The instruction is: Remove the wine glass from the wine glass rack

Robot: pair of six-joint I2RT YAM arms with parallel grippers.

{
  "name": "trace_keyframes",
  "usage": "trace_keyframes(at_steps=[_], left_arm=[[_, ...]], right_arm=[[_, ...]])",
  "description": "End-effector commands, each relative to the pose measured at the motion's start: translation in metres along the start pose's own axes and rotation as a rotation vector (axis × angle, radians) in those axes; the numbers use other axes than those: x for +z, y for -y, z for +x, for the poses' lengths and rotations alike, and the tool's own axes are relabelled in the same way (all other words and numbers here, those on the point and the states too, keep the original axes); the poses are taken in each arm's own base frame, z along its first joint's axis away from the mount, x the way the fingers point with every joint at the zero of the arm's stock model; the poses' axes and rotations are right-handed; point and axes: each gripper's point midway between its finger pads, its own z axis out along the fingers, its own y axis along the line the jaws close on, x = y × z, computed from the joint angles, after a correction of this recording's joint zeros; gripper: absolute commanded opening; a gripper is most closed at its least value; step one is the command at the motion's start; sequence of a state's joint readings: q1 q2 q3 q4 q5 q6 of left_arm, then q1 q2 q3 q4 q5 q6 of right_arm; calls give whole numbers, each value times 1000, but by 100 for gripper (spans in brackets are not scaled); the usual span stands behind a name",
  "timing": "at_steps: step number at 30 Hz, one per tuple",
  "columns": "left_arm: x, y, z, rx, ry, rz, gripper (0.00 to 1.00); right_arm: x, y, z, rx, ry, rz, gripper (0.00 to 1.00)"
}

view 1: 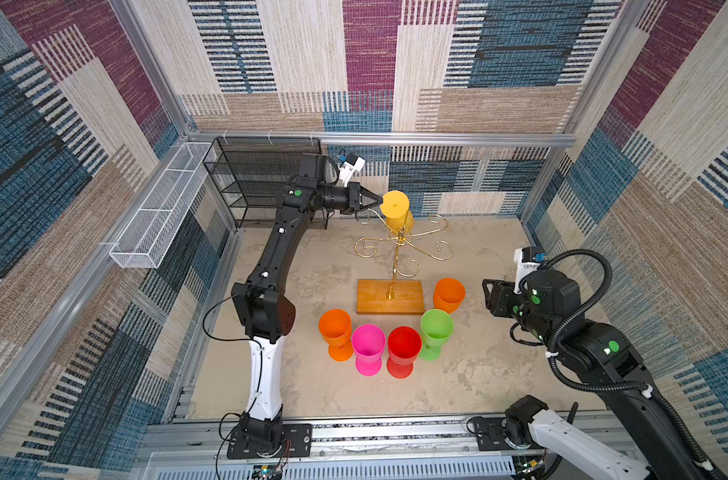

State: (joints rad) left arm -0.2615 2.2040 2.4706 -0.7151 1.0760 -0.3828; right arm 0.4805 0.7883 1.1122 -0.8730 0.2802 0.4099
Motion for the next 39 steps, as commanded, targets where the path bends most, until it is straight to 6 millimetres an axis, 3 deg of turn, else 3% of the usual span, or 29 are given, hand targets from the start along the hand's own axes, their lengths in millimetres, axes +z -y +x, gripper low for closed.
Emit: trace_keyframes(at_steps=[1, 18, 39], left_arm=[[-7, 5, -3, 46, 10, 7, 0], [-9, 5, 1, 93, -14, 65, 21], [-18, 2, -8, 112, -5, 135, 27]], right_arm=[[2, -5, -8, 7, 31, -17, 55], [12, -11, -6, 2, 16, -35, 55], [14, -11, -1, 8, 3, -37, 55]])
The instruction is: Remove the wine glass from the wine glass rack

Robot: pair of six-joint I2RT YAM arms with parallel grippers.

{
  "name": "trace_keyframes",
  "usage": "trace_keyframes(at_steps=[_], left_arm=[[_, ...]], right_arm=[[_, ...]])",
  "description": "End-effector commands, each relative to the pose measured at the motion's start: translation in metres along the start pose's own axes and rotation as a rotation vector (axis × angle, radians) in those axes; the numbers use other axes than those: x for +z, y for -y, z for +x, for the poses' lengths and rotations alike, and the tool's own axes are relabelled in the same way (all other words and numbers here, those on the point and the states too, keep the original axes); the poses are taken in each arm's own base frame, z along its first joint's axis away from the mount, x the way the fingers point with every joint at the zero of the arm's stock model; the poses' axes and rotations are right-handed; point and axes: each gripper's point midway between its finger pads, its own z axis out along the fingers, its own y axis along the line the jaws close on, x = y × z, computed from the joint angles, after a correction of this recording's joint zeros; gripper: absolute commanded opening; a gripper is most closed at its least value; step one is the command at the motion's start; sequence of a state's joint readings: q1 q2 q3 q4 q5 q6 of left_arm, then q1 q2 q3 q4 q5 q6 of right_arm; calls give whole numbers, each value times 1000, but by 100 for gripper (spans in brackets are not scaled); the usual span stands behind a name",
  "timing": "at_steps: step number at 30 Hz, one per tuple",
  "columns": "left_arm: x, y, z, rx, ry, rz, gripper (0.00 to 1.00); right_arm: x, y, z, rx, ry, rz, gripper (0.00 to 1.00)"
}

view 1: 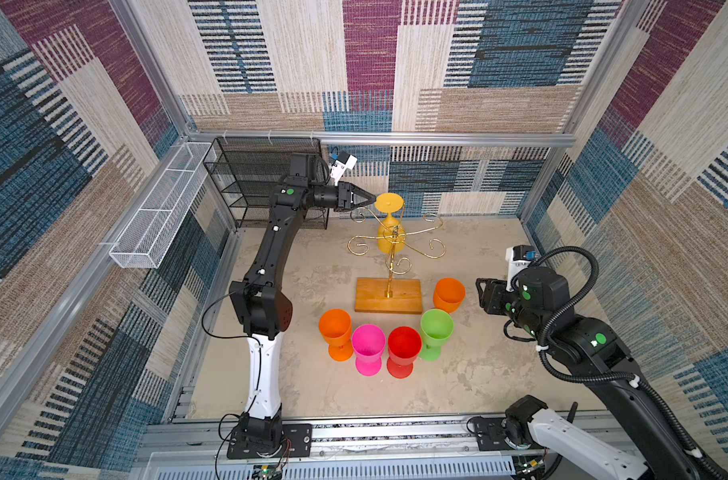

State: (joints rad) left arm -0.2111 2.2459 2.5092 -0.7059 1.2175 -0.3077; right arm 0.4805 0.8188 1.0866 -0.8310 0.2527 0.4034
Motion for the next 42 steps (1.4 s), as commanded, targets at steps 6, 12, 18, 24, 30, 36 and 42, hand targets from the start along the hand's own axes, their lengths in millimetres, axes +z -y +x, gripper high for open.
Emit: trace_keyframes(at_steps=[6, 12, 18, 24, 30, 36, 42], left_arm=[[0, -6, -7, 30, 13, 27, 29], [2, -11, -11, 25, 21, 38, 30], [3, -7, -19, 29, 31, 71, 31], [6, -7, -20, 26, 30, 84, 31], [11, -9, -15, 21, 18, 90, 31], [15, -12, -11, 15, 7, 88, 31], [14, -9, -9, 19, 2, 92, 23]], right_arm=[[-1, -4, -7, 18, 25, -17, 54], [0, -4, -6, 19, 22, -15, 55], [-1, -3, -6, 19, 24, -12, 55], [1, -3, -5, 18, 20, -10, 54], [2, -3, -5, 19, 22, -12, 55], [2, -5, -6, 20, 24, -17, 54], [4, -6, -6, 17, 21, -21, 54]])
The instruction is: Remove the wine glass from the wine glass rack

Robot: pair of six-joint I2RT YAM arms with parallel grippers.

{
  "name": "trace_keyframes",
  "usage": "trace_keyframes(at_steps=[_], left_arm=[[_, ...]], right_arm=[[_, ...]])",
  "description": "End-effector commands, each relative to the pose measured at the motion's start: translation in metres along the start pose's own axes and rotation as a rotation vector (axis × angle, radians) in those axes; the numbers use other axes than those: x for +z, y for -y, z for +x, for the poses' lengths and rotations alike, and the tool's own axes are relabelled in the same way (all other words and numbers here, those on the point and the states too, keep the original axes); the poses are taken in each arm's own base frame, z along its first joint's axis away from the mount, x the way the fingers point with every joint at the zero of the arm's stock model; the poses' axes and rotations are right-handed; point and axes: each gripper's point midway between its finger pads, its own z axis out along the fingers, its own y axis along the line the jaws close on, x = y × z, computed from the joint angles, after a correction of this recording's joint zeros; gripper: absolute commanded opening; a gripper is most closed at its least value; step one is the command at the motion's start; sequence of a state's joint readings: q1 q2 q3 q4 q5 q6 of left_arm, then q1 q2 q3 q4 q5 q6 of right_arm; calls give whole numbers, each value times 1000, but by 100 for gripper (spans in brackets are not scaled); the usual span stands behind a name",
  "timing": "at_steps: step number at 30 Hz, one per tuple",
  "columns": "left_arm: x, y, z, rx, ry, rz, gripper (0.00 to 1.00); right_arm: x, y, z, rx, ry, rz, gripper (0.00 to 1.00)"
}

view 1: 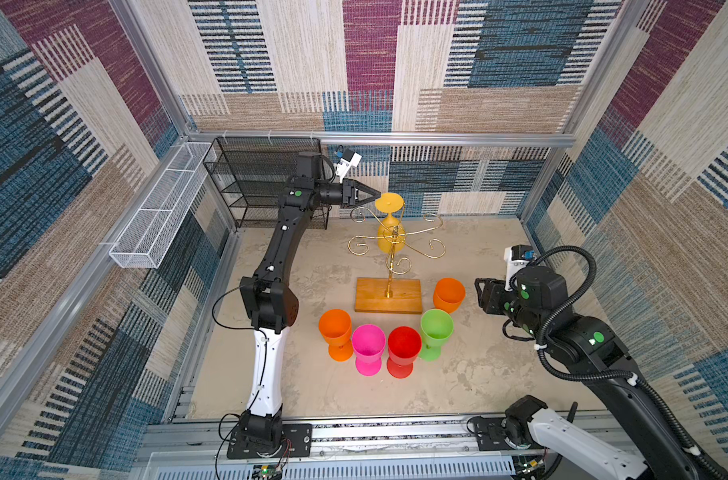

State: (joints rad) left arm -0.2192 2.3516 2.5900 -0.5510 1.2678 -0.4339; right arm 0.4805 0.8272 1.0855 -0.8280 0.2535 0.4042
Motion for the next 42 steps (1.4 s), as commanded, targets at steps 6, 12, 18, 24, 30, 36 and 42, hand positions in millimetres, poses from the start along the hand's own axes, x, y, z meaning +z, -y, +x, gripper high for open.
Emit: trace_keyframes(at_steps=[6, 12, 18, 24, 30, 36, 42], left_arm=[[0, 7, 4, 22, -17, 25, 15], [0, 9, 2, 23, -16, 33, 7], [-1, 10, -1, 24, -9, 42, 3], [-5, 13, -3, 24, -5, 44, 0], [-8, 22, -8, 36, 5, 53, 0], [-9, 31, -16, 33, 15, 99, 0], [-9, 39, -25, 29, 20, 164, 0]], right_arm=[[5, -8, -6, 14, 22, -31, 54], [4, -8, -7, 13, 25, -31, 54], [5, -8, -7, 13, 23, -32, 55], [5, -8, -5, 15, 21, -34, 54], [4, -7, -5, 18, 24, -34, 54], [5, -7, -3, 20, 21, -34, 54], [4, -6, -3, 22, 23, -33, 54]])
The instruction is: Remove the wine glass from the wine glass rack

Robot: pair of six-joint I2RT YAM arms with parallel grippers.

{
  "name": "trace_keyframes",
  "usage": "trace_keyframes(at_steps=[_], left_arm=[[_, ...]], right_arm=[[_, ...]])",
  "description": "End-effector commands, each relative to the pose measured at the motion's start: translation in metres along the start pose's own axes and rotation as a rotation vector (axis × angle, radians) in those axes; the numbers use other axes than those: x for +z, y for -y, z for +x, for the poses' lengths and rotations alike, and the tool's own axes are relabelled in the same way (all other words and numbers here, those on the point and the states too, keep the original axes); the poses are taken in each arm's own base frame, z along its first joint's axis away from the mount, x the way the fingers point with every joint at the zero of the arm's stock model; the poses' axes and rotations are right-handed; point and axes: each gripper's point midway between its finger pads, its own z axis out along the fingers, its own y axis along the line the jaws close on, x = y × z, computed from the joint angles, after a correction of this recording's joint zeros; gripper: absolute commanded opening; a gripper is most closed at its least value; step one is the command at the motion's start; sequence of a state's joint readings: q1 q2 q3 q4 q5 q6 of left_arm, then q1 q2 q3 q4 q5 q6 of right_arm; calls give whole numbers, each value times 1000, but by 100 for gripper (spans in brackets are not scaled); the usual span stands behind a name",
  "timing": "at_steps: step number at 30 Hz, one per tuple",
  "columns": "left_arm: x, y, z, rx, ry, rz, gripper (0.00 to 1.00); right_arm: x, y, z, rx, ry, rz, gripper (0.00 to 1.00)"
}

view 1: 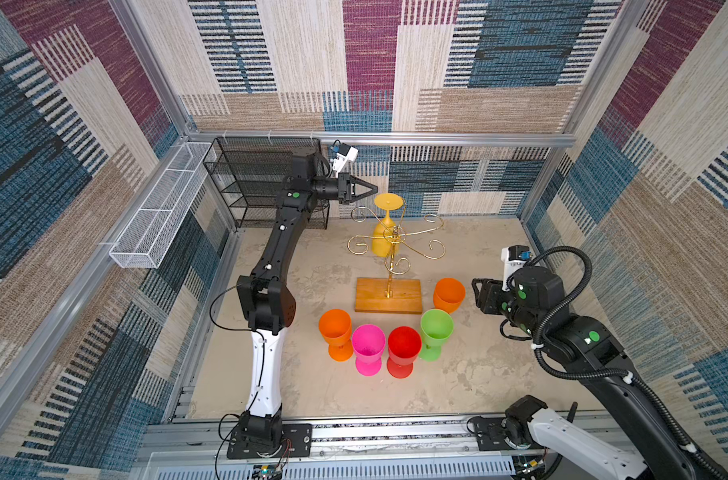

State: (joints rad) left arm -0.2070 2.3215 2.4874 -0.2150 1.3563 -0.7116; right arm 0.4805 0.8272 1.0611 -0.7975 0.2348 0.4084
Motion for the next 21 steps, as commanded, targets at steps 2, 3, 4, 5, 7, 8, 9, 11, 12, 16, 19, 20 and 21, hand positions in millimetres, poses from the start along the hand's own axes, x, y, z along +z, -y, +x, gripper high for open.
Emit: trace_keyframes(at_steps=[2, 3, 4, 5, 7, 8, 9, 11, 12, 16, 19, 20, 21], left_arm=[[-1, 24, -12, 50, -2, 81, 0], [-1, 24, -12, 47, -5, 88, 0], [-2, 23, -13, 44, -2, 90, 0], [-2, 22, -14, 44, -1, 91, 0], [-5, 23, -15, 52, 3, 89, 0], [-7, 23, -16, 57, 7, 87, 0], [-8, 24, -18, 62, 11, 84, 0], [-12, 25, -20, 67, 20, 79, 0], [-14, 26, -22, 73, 27, 75, 0], [-23, 31, -30, 95, 62, 54, 0], [-31, 35, -39, 110, 98, 28, 0], [-35, 37, -41, 118, 109, 13, 0], [-38, 37, -42, 120, 122, -14, 0]], right_arm=[[-1, -2, -5, 16, 24, -13, 54], [-1, -2, -5, 15, 23, -12, 55], [-1, -3, -5, 15, 24, -14, 54], [-1, -3, -6, 17, 28, -18, 54], [-3, -6, -8, 21, 34, -36, 54], [-5, -8, -11, 23, 41, -44, 54], [-7, -8, -13, 27, 50, -46, 54], [-10, -10, -18, 31, 67, -55, 54], [-12, -11, -20, 33, 76, -63, 54], [-21, -25, -34, 36, 122, -139, 54], [-27, -45, -48, 33, 156, -239, 54], [-29, -52, -53, 30, 165, -269, 53], [-30, -58, -59, 27, 174, -295, 53]])
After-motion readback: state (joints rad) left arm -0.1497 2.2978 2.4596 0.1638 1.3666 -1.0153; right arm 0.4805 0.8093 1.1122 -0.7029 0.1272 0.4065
